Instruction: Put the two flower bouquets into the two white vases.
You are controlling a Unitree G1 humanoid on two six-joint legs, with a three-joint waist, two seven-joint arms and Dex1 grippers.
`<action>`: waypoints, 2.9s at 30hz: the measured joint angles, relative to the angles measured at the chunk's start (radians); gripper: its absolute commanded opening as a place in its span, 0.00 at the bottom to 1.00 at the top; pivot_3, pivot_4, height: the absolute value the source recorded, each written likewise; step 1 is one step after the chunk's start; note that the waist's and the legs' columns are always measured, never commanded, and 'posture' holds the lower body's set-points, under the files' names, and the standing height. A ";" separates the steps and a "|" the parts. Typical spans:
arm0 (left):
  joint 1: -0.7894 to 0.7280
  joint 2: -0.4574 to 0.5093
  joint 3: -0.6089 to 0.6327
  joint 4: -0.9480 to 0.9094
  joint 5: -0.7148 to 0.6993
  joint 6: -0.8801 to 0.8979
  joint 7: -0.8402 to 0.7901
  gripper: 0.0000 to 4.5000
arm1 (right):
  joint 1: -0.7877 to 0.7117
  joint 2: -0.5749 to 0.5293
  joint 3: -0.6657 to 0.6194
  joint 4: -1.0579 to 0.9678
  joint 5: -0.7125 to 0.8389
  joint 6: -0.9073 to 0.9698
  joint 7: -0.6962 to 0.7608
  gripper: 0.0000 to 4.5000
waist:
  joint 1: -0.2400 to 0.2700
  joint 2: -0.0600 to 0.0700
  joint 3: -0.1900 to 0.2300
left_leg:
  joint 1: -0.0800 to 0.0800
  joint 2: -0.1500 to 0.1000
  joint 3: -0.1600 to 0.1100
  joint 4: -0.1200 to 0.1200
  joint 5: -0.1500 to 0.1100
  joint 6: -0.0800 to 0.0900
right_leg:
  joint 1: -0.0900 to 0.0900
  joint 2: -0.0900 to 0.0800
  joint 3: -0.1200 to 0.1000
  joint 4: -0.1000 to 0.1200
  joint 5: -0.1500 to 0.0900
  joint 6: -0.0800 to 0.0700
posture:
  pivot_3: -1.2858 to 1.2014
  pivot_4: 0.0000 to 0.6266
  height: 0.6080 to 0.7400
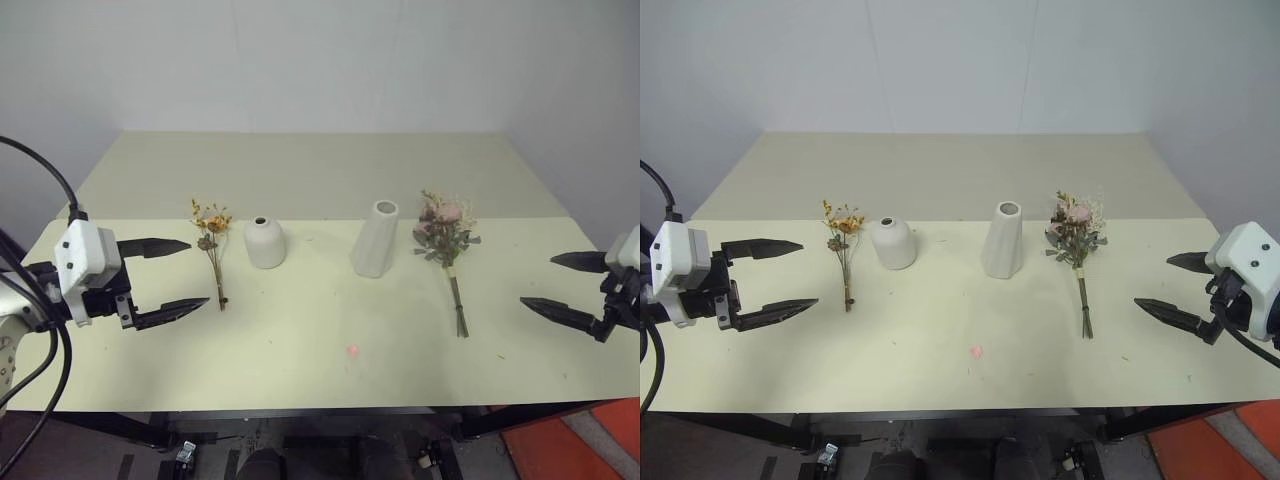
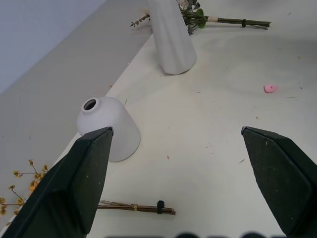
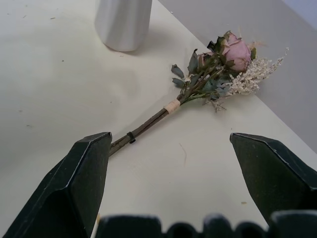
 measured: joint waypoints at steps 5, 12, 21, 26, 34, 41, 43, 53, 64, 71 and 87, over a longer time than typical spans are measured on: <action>-0.085 -0.001 -0.067 -0.013 0.004 0.000 0.016 1.00 | -0.387 -0.068 0.310 0.119 -0.008 0.317 -0.108 0.99 | -0.015 0.000 0.000 | 0.002 0.001 0.001 0.000 0.000 0.000 | 0.000 0.001 0.001 0.000 0.001 -0.001 | 0.52 0.24 1.00; -0.192 -0.038 -0.204 0.009 0.047 -0.021 0.038 1.00 | -0.815 0.178 0.648 0.447 -0.117 0.576 -0.270 0.99 | -0.026 0.000 0.000 | -0.004 0.000 0.002 -0.001 0.000 0.000 | -0.006 0.000 0.003 0.000 0.004 -0.006 | 0.52 0.24 1.00; -0.205 -0.106 -0.305 0.010 0.089 -0.043 0.067 1.00 | -0.993 0.351 0.791 0.777 -0.226 0.545 -0.297 0.99 | -0.023 0.000 0.000 | -0.021 -0.001 0.001 0.002 0.000 0.000 | -0.021 -0.001 0.002 0.004 0.009 -0.004 | 0.52 0.24 1.00; -0.148 -0.108 -0.303 0.002 0.104 -0.053 0.085 1.00 | -1.038 0.409 0.815 0.958 -0.281 0.490 -0.297 0.72 | -0.024 0.000 0.000 | -0.020 -0.001 0.002 0.002 0.000 0.000 | -0.022 -0.001 0.002 0.003 0.009 -0.004 | 0.52 0.24 1.00; -0.122 -0.108 -0.297 -0.005 0.112 -0.065 0.107 1.00 | -1.122 0.443 0.812 1.081 -0.339 0.435 -0.304 0.07 | -0.027 0.000 0.000 | -0.020 -0.001 0.002 0.001 0.000 0.000 | -0.022 -0.001 0.003 0.006 0.009 -0.005 | 0.52 0.24 1.00; -0.111 -0.109 -0.297 -0.005 0.127 -0.070 0.121 1.00 | -1.130 0.445 0.793 1.098 -0.357 0.434 -0.314 0.04 | -0.027 0.000 0.000 | -0.019 -0.001 0.002 0.001 0.000 0.000 | -0.022 -0.001 0.003 0.010 0.009 -0.005 | 0.52 0.24 1.00; -0.111 -0.109 -0.297 -0.005 0.128 -0.070 0.123 1.00 | -1.113 0.453 0.746 1.069 -0.357 0.387 -0.367 0.04 | -0.027 0.000 0.000 | -0.019 -0.001 0.002 0.001 0.000 0.000 | -0.022 -0.001 0.003 0.009 0.009 -0.005 | 0.52 0.24 1.00; -0.122 -0.109 -0.294 0.001 0.130 -0.072 0.130 1.00 | -1.069 0.647 0.362 0.842 -0.299 -0.444 -0.934 0.04 | -0.041 0.000 0.000 | -0.019 -0.001 0.003 0.001 0.001 -0.002 | -0.025 -0.001 0.006 0.012 0.009 -0.005 | 0.52 0.24 1.00; -0.140 -0.107 -0.284 0.009 0.128 -0.066 0.137 1.00 | -0.991 0.818 0.274 0.510 0.051 -0.488 -0.728 0.04 | -0.051 0.001 0.000 | -0.017 0.000 0.004 0.000 0.001 -0.002 | -0.025 0.000 0.007 0.013 0.009 -0.005 | 0.52 0.24 1.00; -0.108 -0.103 -0.265 0.005 0.129 -0.064 0.152 1.00 | -0.900 0.884 0.323 0.347 0.122 -0.351 -0.765 0.04 | -0.050 0.001 0.000 | -0.016 -0.001 0.004 0.000 0.001 -0.002 | -0.025 0.000 0.008 0.015 0.009 -0.005 | 0.52 0.24 1.00; -0.090 -0.085 -0.237 0.000 0.130 -0.063 0.163 1.00 | -0.840 0.915 0.354 0.281 0.153 -0.275 -0.780 0.04 | -0.051 0.001 0.000 | -0.016 -0.001 0.004 0.000 0.001 -0.002 | -0.025 0.000 0.008 0.015 0.009 -0.005 | 0.52 0.24 1.00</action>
